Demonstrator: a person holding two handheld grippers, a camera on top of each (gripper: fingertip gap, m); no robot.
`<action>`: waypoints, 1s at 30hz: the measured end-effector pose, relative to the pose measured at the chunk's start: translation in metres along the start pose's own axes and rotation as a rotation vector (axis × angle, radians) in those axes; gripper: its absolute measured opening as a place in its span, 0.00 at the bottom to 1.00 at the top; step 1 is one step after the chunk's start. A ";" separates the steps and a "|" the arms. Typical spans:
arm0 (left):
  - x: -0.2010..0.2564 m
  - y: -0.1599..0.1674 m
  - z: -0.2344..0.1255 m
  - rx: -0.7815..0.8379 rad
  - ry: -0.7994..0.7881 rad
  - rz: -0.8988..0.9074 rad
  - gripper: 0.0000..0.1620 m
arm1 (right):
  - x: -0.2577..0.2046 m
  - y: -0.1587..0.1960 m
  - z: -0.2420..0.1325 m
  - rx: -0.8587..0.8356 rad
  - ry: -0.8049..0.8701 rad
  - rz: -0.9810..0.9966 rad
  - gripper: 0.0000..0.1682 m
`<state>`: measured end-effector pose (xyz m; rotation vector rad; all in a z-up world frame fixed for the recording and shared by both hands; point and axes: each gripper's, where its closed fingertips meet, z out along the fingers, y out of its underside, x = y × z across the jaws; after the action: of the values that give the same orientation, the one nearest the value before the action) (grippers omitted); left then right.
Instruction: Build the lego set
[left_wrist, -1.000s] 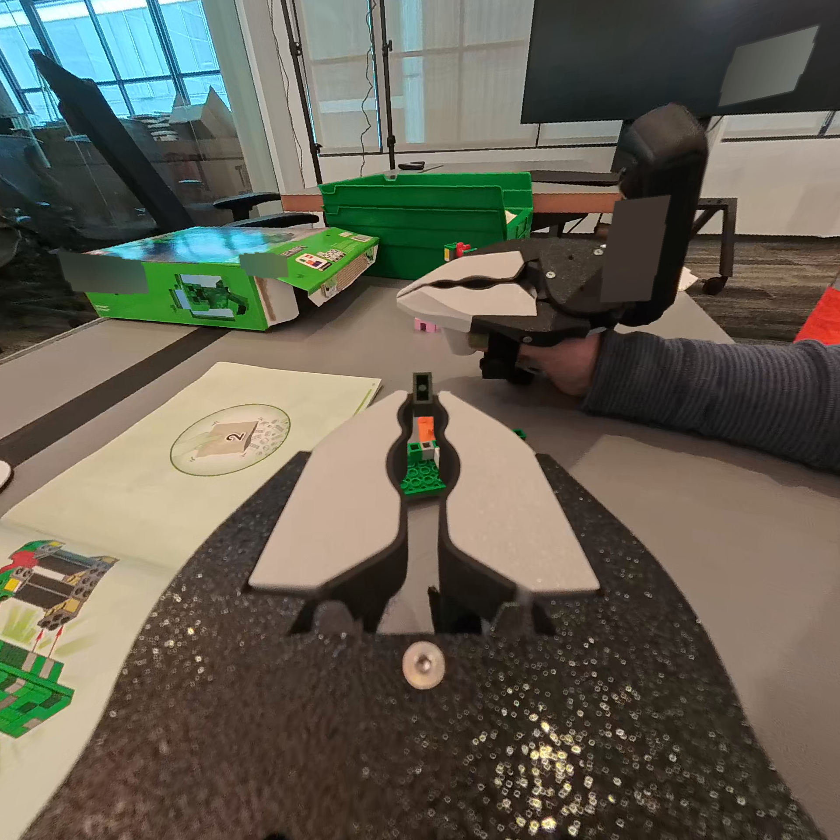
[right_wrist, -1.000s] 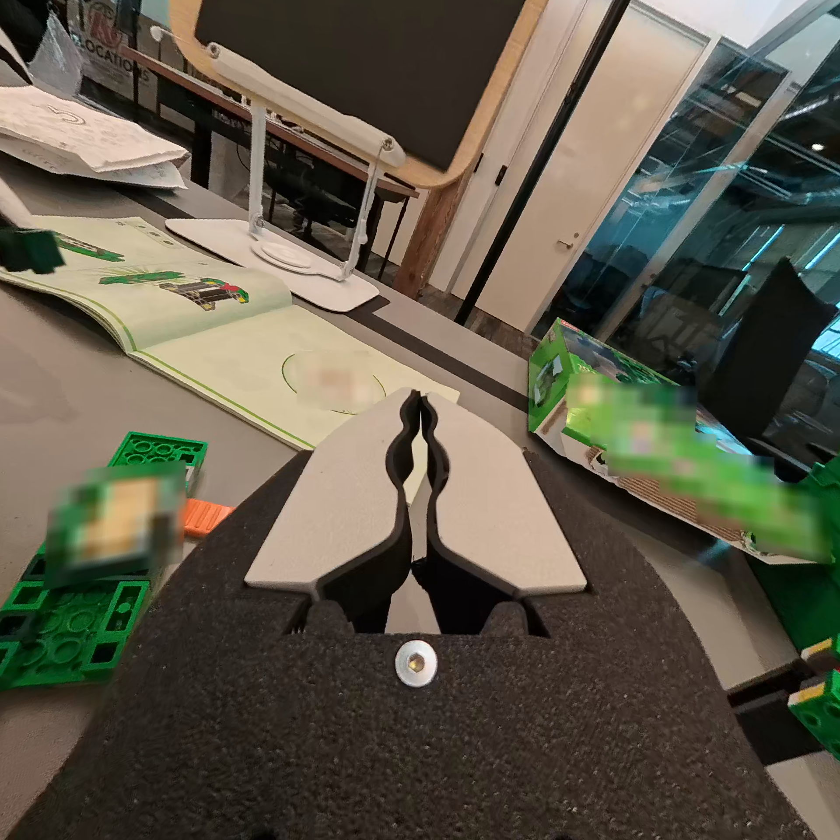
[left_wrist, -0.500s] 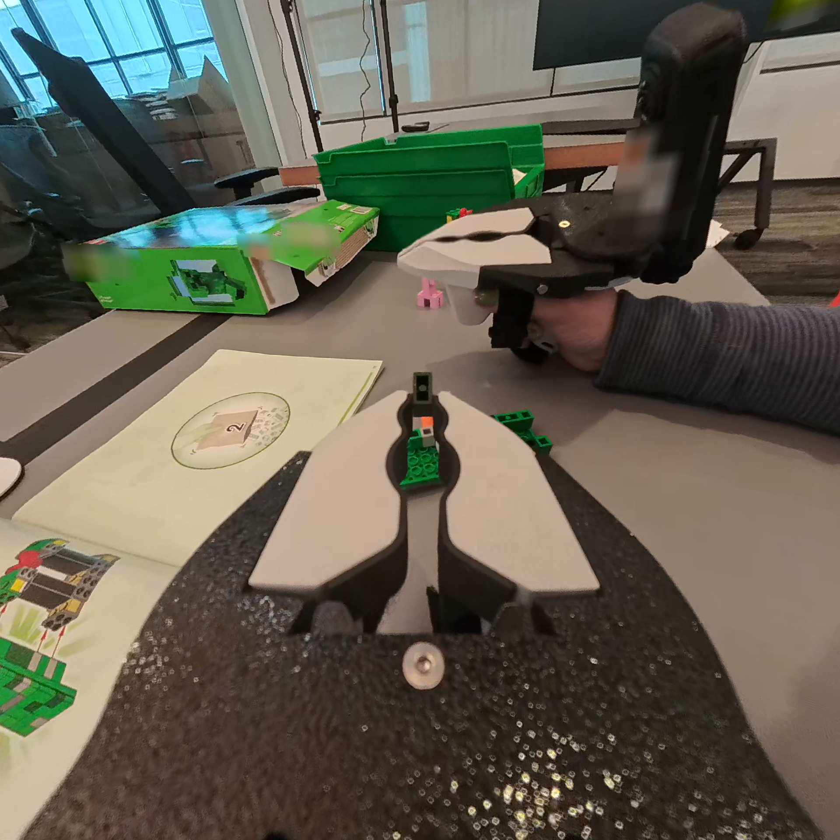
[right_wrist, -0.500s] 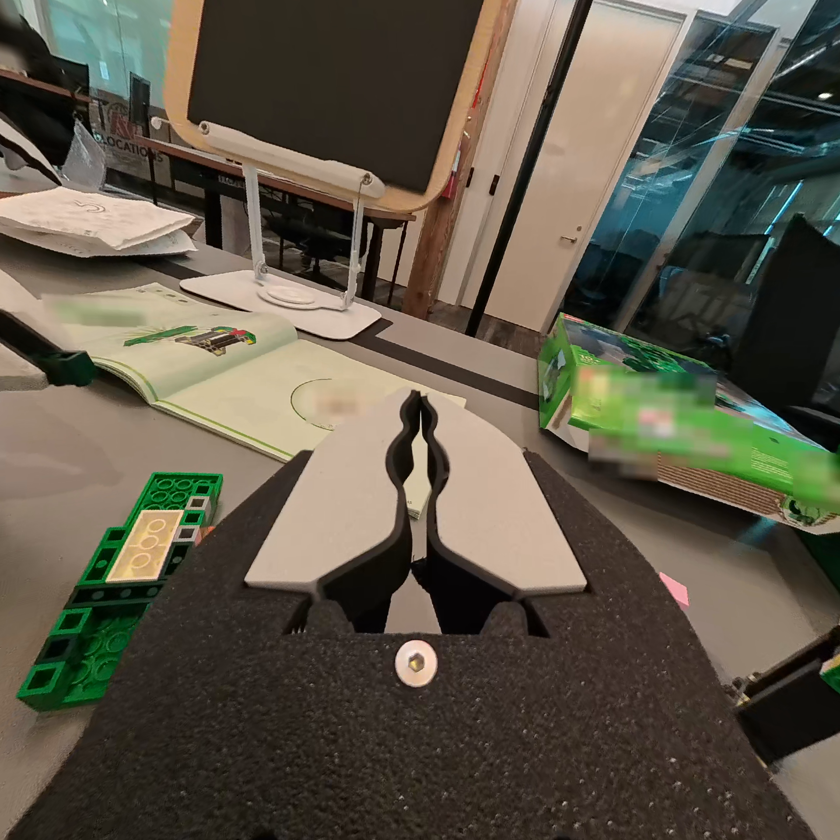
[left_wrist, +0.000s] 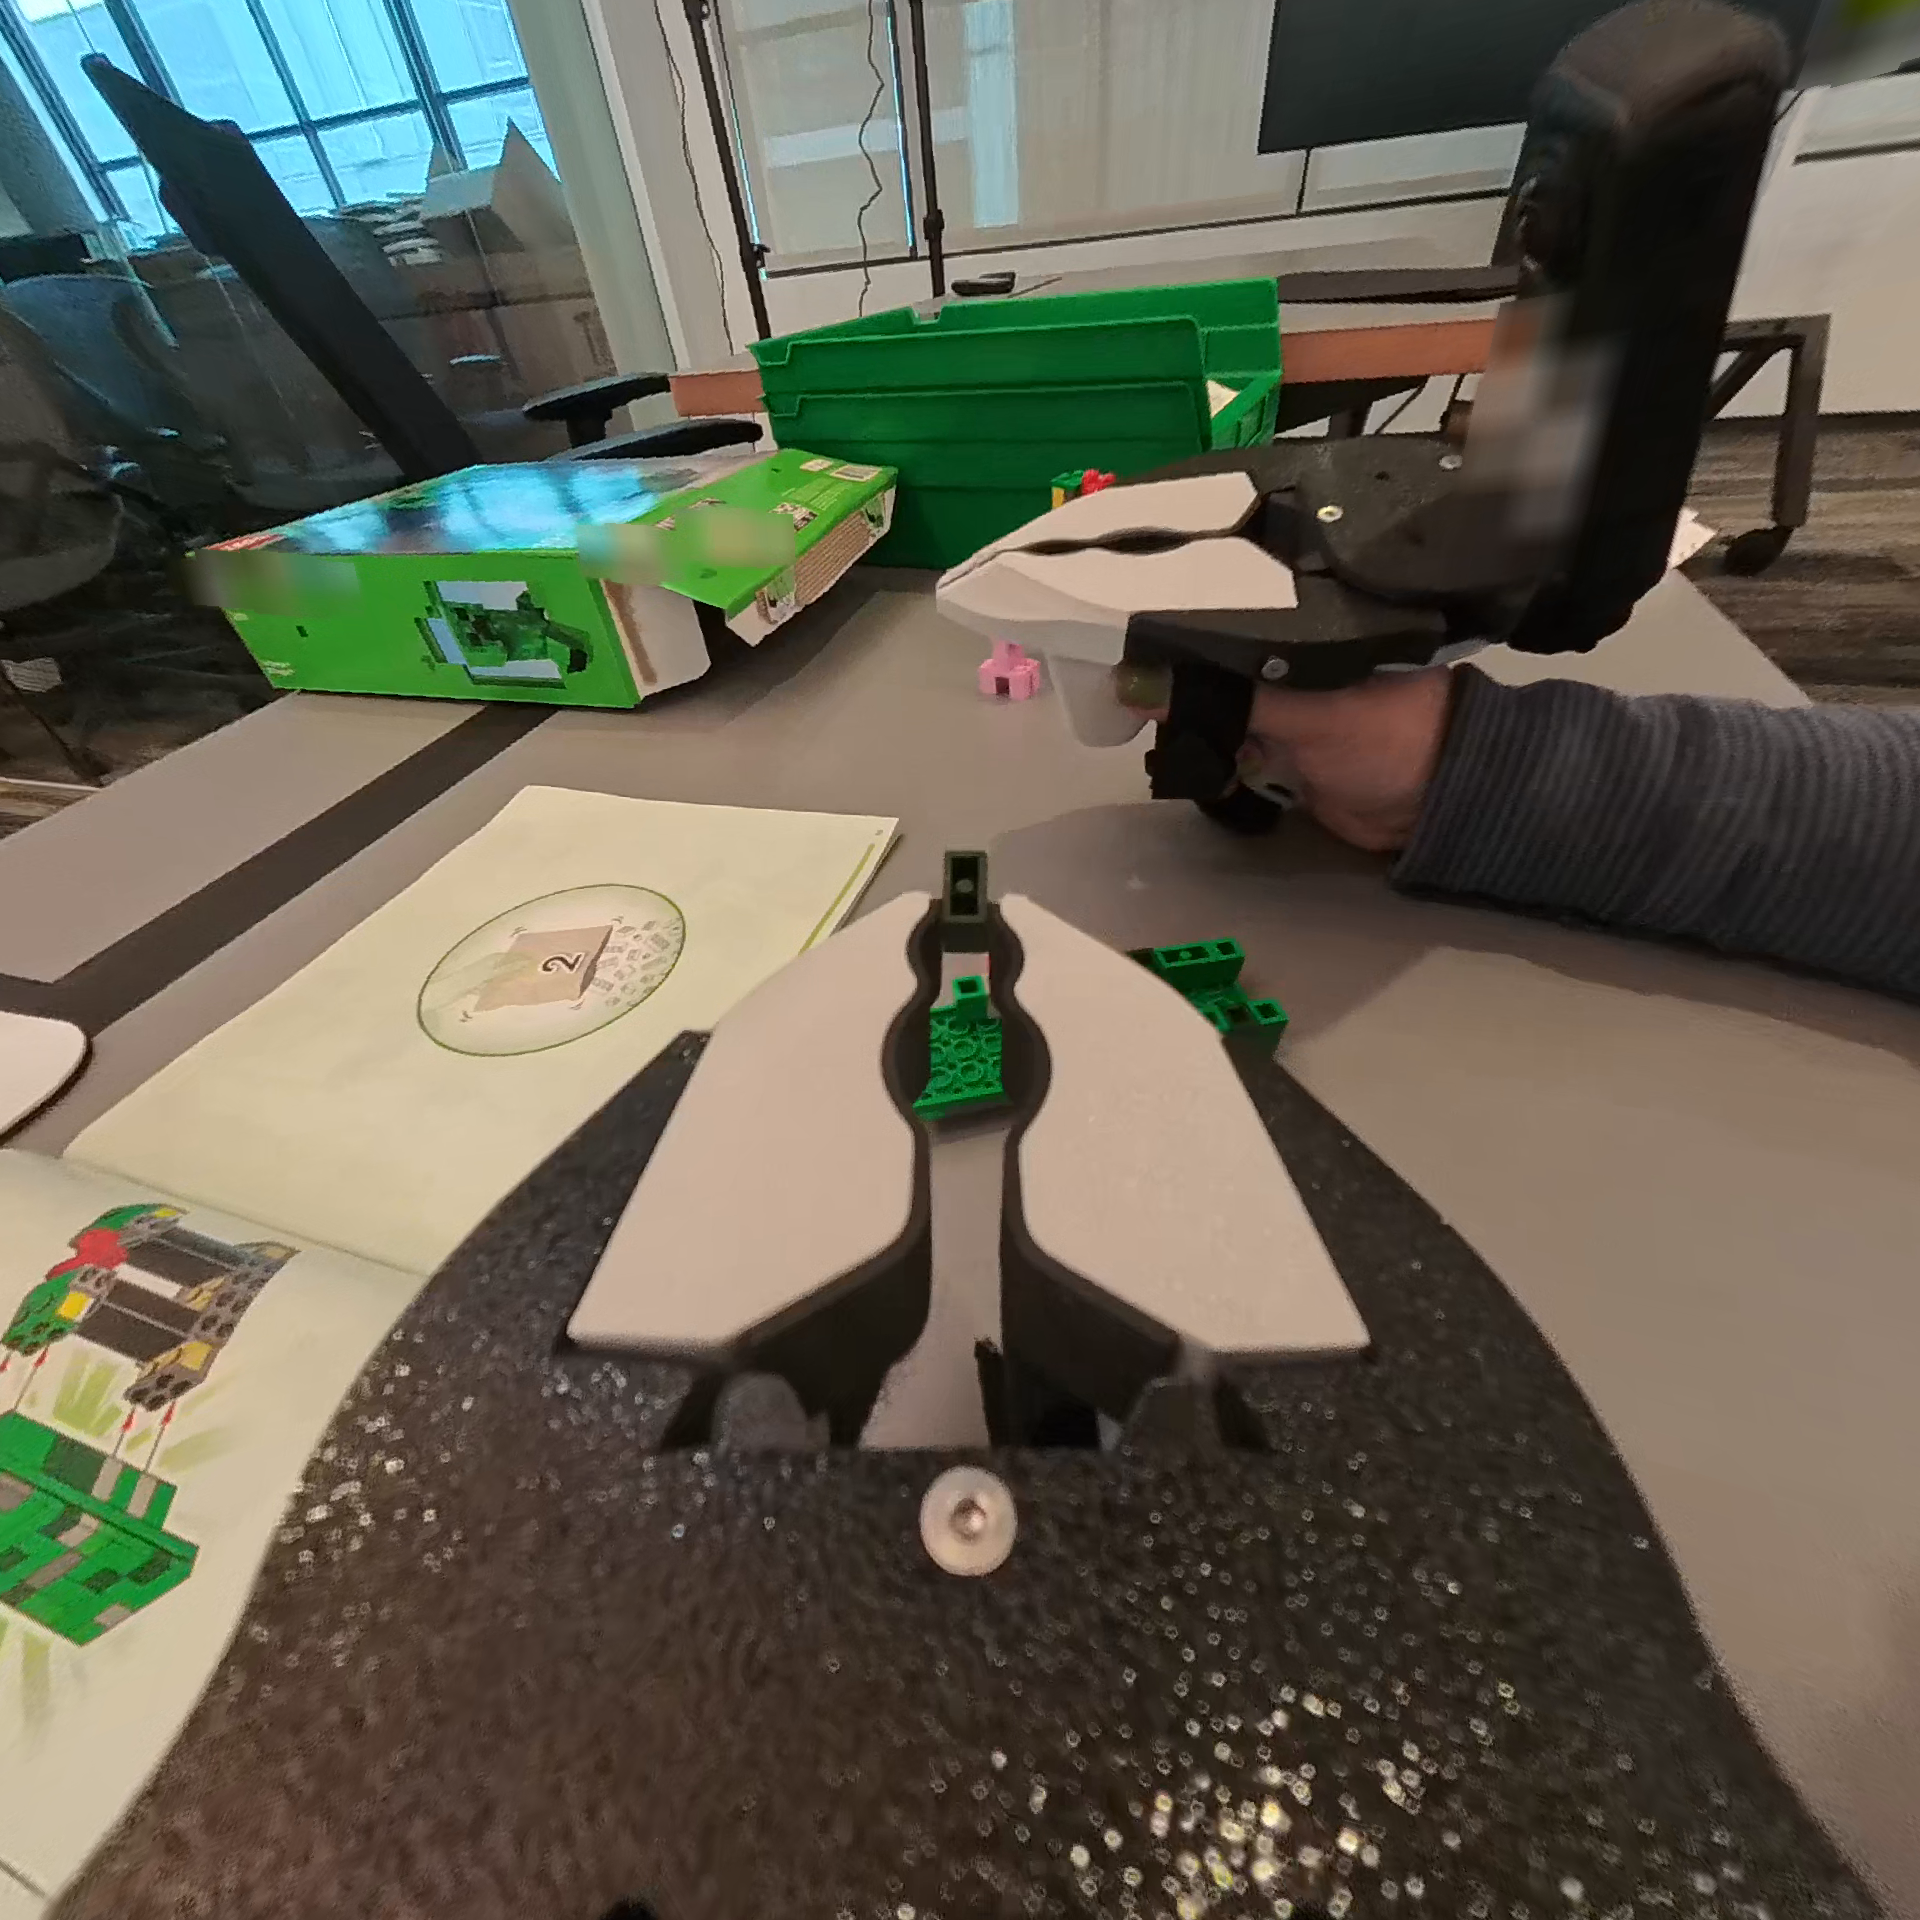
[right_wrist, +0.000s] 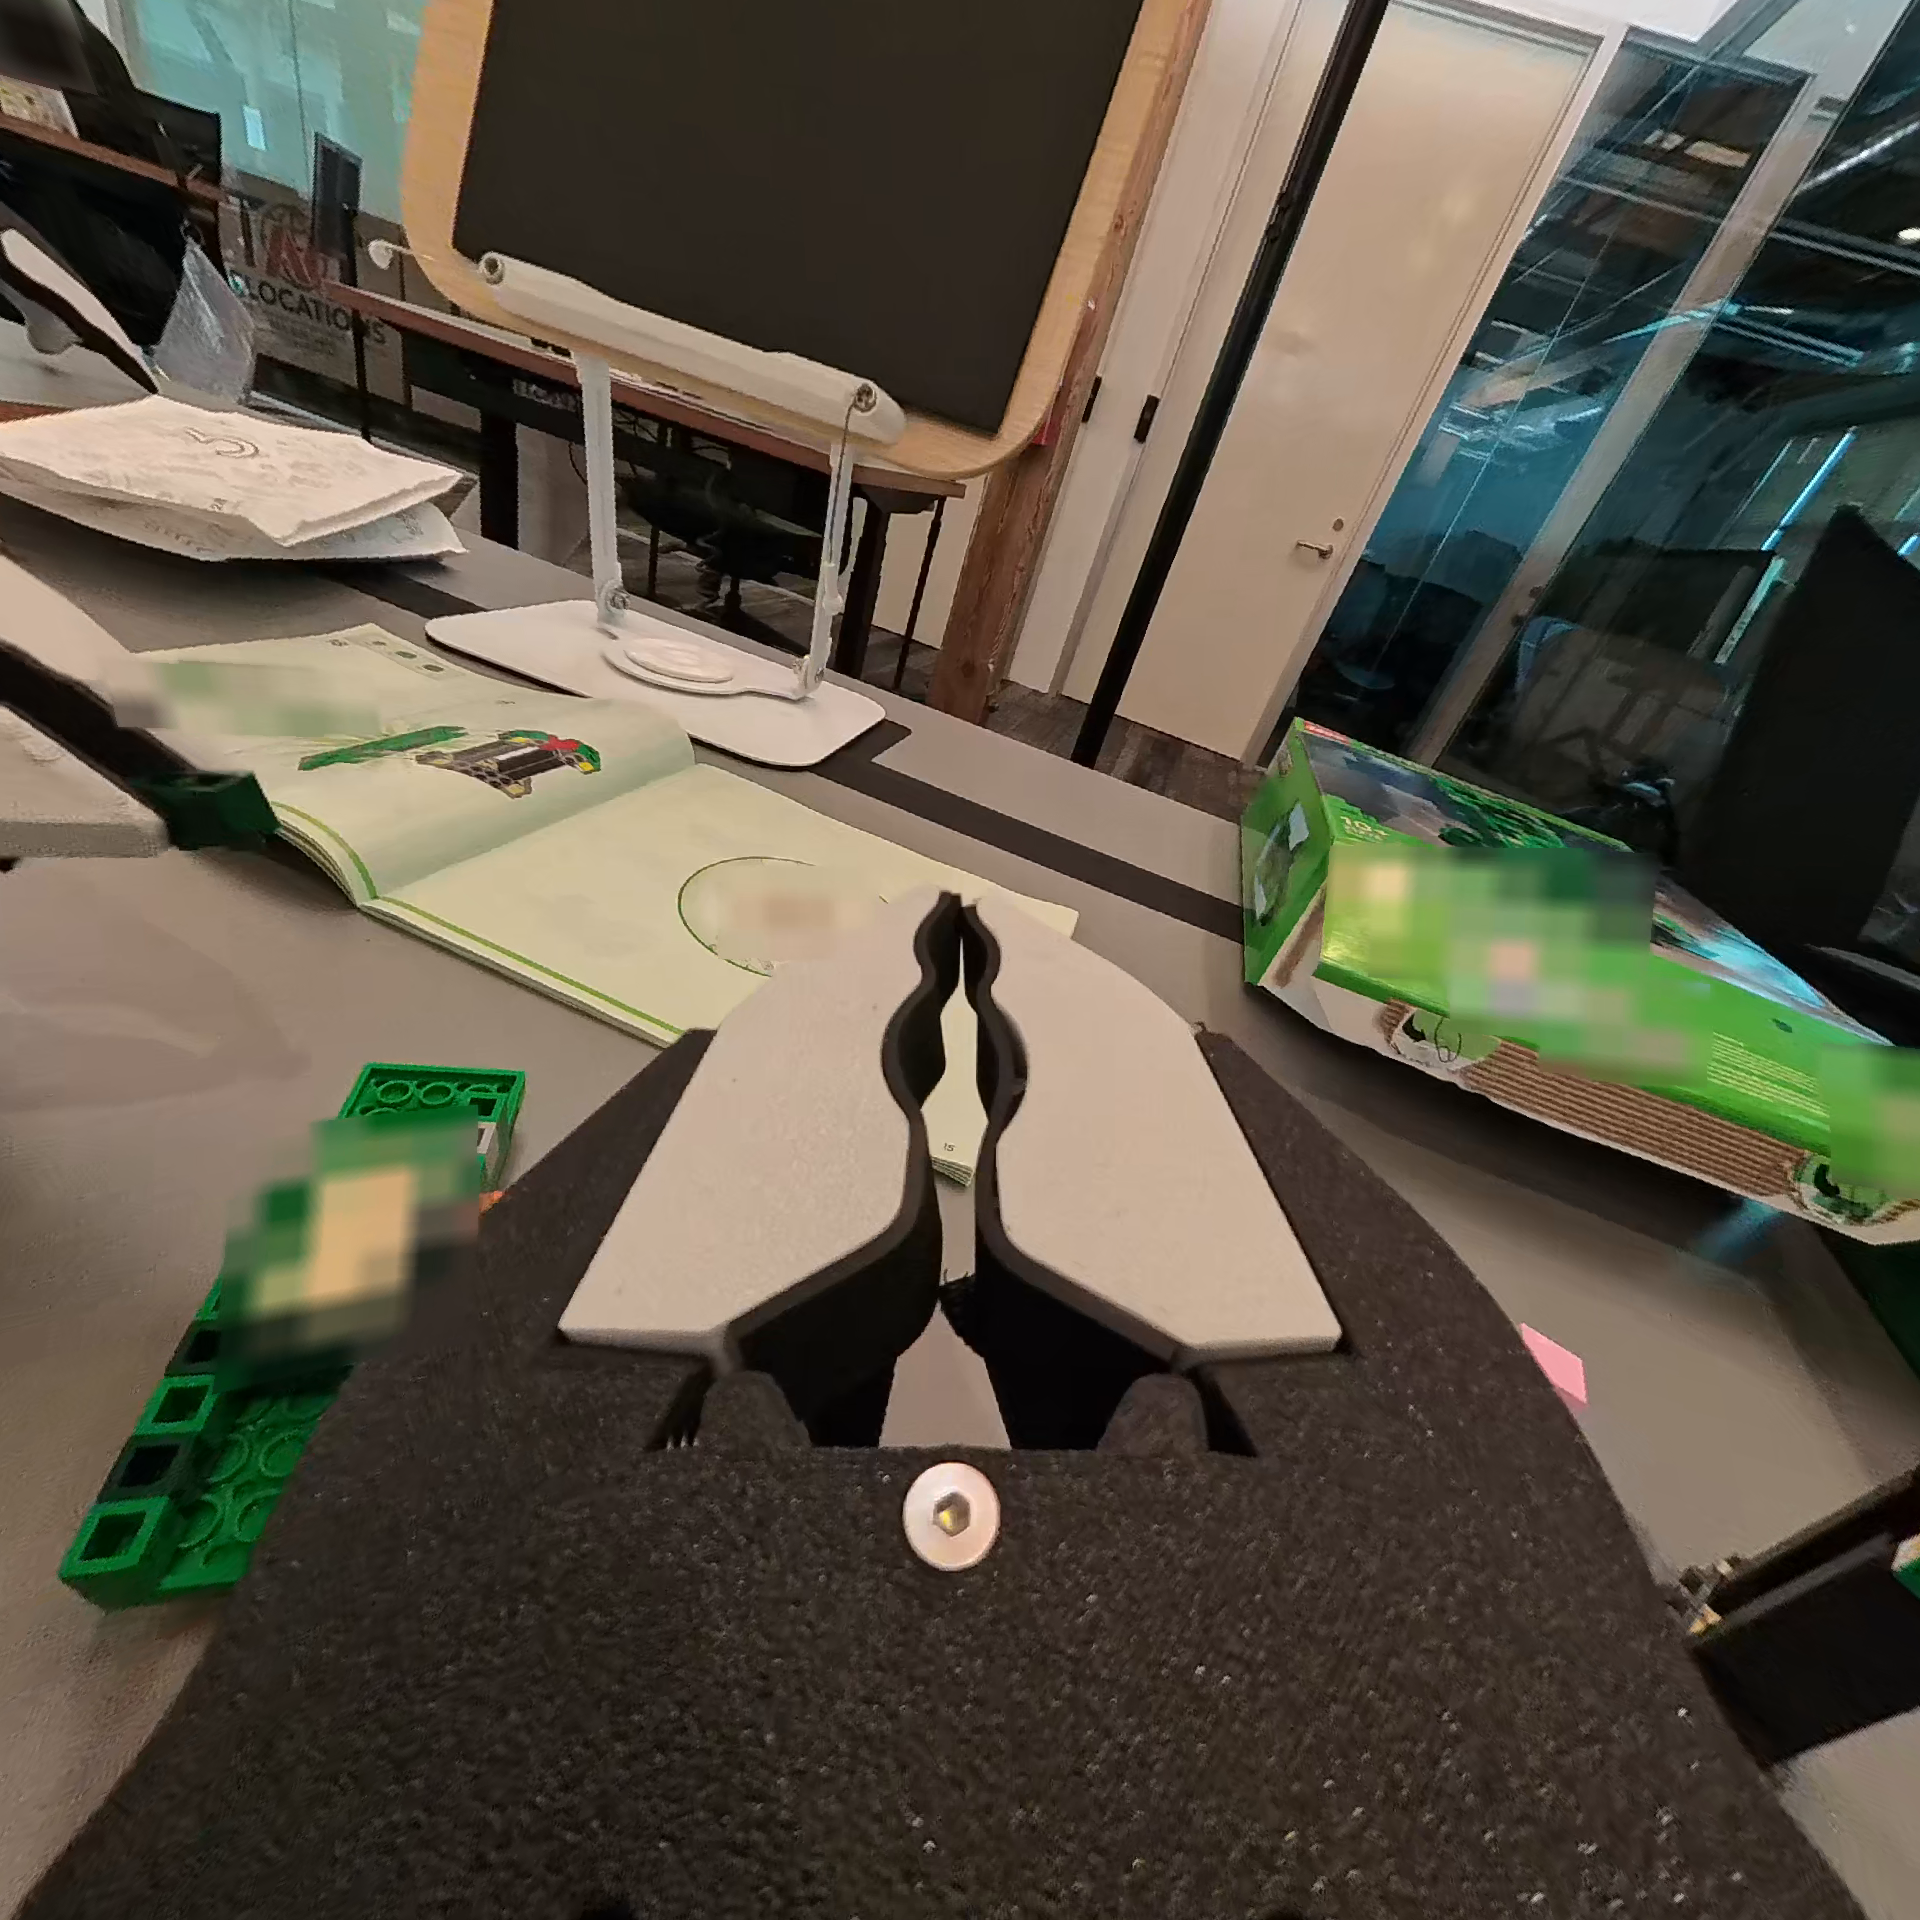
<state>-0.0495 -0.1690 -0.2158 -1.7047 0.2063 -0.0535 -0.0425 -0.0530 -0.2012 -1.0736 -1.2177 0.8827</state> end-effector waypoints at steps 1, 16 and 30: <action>0.000 0.000 0.000 -0.002 -0.004 0.009 0.04 | 0.001 0.000 0.000 0.000 0.003 0.001 0.00; -0.013 -0.017 -0.013 0.103 -0.101 0.056 0.05 | -0.005 0.001 0.002 -0.004 0.018 -0.138 0.00; -0.010 -0.015 -0.011 0.097 -0.079 0.034 0.05 | -0.010 0.002 0.003 -0.015 0.007 -0.178 0.00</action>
<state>-0.0597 -0.1757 -0.1991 -1.6027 0.1704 0.0286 -0.0470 -0.0610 -0.2062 -0.9628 -1.2941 0.7340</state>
